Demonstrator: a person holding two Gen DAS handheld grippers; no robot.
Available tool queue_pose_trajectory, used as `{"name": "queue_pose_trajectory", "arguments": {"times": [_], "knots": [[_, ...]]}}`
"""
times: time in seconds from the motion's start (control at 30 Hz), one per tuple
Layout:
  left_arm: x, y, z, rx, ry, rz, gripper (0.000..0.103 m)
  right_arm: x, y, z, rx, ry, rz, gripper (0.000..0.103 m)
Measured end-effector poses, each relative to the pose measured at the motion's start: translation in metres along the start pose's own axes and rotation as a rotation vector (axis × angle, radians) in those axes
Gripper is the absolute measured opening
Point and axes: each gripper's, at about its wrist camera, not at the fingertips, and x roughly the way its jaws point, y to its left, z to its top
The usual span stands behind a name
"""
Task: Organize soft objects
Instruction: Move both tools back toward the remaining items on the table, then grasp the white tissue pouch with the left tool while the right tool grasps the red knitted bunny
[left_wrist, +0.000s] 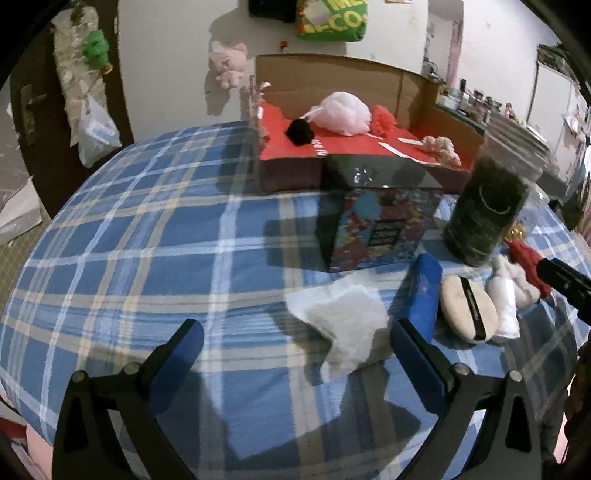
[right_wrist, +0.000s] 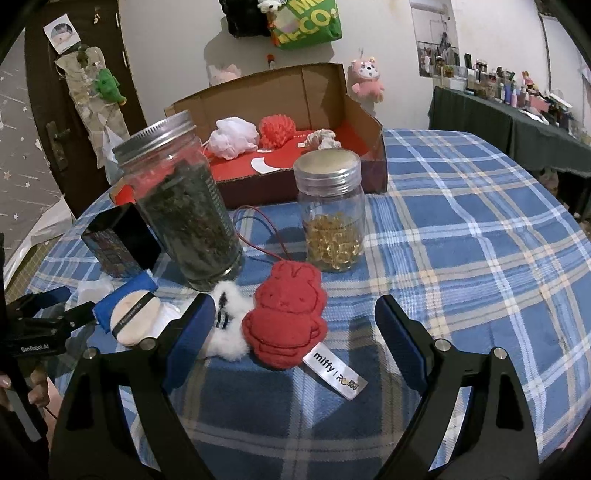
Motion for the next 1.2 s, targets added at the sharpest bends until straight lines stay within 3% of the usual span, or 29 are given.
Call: {"name": "queue_pose_trajectory", "arguments": {"times": [0.2, 0.3, 0.37, 0.4, 0.43, 0.47, 0.5, 0.6, 0.87, 1.2], "knots": [[0.008, -0.012, 0.002, 0.021, 0.017, -0.02, 0.102, 0.005, 0.004, 0.001, -0.03, 0.02, -0.036, 0.089], [0.009, -0.014, 0.001, 0.028, 0.008, -0.004, 0.094, 0.01, 0.005, 0.003, -0.045, 0.029, -0.057, 0.089], [0.008, -0.013, 0.0, 0.027, -0.006, 0.0, 0.08, 0.013, 0.005, 0.004, -0.049, 0.032, -0.049, 0.087], [0.006, -0.013, 0.0, 0.027, -0.019, -0.009, 0.065, 0.014, 0.006, 0.003, -0.051, 0.029, -0.036, 0.075], [0.005, -0.014, -0.001, 0.028, -0.029, -0.02, 0.05, 0.015, 0.006, 0.003, -0.056, 0.031, -0.02, 0.049], [0.003, -0.015, -0.002, 0.033, -0.038, -0.031, 0.041, 0.016, 0.007, 0.002, -0.054, 0.035, 0.005, 0.041], [0.001, -0.017, -0.003, 0.036, -0.045, -0.042, 0.027, 0.016, 0.005, 0.001, -0.041, 0.036, 0.036, 0.041], [-0.003, -0.016, -0.003, 0.013, -0.05, -0.072, 0.024, 0.009, 0.0, -0.002, -0.008, 0.003, 0.088, 0.04], [-0.033, -0.018, 0.004, 0.001, -0.139, -0.068, 0.023, -0.019, 0.008, 0.004, -0.051, -0.08, 0.094, 0.04], [-0.038, -0.033, 0.007, 0.021, -0.14, -0.094, 0.023, -0.022, 0.004, 0.004, -0.032, -0.072, 0.124, 0.04]]}}
